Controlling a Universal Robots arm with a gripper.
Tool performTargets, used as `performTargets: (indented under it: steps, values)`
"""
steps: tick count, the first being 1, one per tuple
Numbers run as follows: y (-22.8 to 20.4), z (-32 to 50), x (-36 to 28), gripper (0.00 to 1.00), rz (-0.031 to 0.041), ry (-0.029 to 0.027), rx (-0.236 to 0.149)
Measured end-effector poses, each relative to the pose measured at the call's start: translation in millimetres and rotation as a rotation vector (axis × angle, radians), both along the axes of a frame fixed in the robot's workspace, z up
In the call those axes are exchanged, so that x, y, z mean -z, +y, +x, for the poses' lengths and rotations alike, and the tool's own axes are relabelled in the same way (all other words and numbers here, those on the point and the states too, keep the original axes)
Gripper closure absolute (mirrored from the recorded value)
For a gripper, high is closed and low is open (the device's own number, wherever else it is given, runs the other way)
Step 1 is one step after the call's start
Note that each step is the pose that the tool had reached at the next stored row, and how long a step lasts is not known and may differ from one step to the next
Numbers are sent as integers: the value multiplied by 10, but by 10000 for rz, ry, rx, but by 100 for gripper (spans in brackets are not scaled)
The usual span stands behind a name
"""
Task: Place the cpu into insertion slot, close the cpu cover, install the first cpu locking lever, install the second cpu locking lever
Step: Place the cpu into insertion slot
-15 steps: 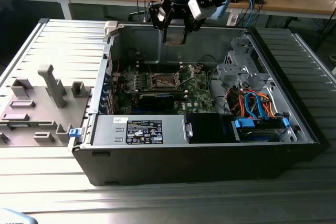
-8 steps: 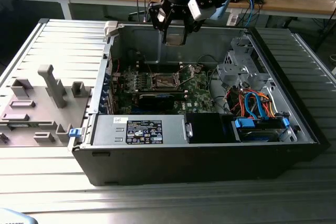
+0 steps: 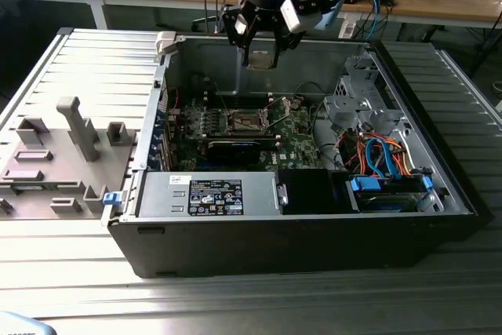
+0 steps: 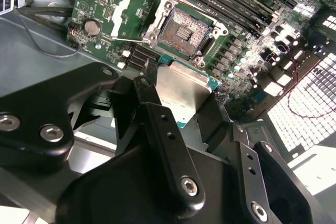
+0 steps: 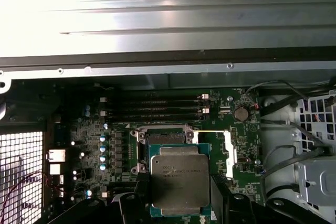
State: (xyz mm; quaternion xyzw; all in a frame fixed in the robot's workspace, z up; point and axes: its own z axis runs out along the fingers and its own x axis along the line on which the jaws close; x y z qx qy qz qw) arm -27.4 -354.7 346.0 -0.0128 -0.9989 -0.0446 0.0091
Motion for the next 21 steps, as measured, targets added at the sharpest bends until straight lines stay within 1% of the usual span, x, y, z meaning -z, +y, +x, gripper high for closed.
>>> performTargets:
  steps: [21]
  values:
    - [0,0,46,45,-1,0,0]
